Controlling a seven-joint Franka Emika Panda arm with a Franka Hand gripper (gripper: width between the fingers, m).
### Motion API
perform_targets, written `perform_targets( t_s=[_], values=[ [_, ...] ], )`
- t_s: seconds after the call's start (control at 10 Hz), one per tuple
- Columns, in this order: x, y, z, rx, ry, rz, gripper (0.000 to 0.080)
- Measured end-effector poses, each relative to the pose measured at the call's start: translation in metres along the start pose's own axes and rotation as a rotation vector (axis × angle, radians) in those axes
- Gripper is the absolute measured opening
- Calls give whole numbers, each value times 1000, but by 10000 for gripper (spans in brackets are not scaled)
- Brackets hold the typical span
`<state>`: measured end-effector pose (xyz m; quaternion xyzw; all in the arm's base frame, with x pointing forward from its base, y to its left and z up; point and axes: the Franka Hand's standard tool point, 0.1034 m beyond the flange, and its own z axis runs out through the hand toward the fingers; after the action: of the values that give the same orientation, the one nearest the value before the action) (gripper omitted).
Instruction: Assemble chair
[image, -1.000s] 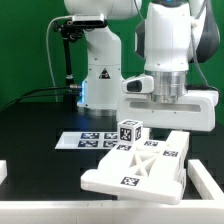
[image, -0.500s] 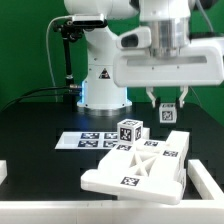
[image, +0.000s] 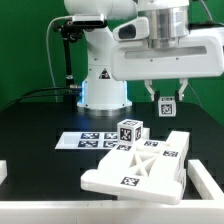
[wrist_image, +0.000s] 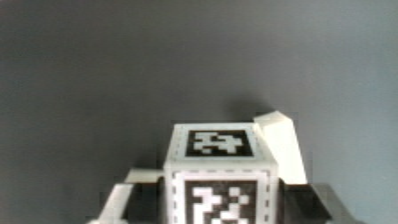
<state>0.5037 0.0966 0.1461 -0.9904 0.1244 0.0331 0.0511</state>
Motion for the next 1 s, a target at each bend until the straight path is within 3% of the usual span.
perform_targets(
  t_s=[0.2,0.7,0.8,1.0],
  values=[
    [38,-4,-22,13,10,-37,281],
    [40,-3,-18,6,9,-42,281],
    [57,-1,-23,-24,34,-99,281],
    [101,-10,-44,-36,69,-186,281]
  ],
)
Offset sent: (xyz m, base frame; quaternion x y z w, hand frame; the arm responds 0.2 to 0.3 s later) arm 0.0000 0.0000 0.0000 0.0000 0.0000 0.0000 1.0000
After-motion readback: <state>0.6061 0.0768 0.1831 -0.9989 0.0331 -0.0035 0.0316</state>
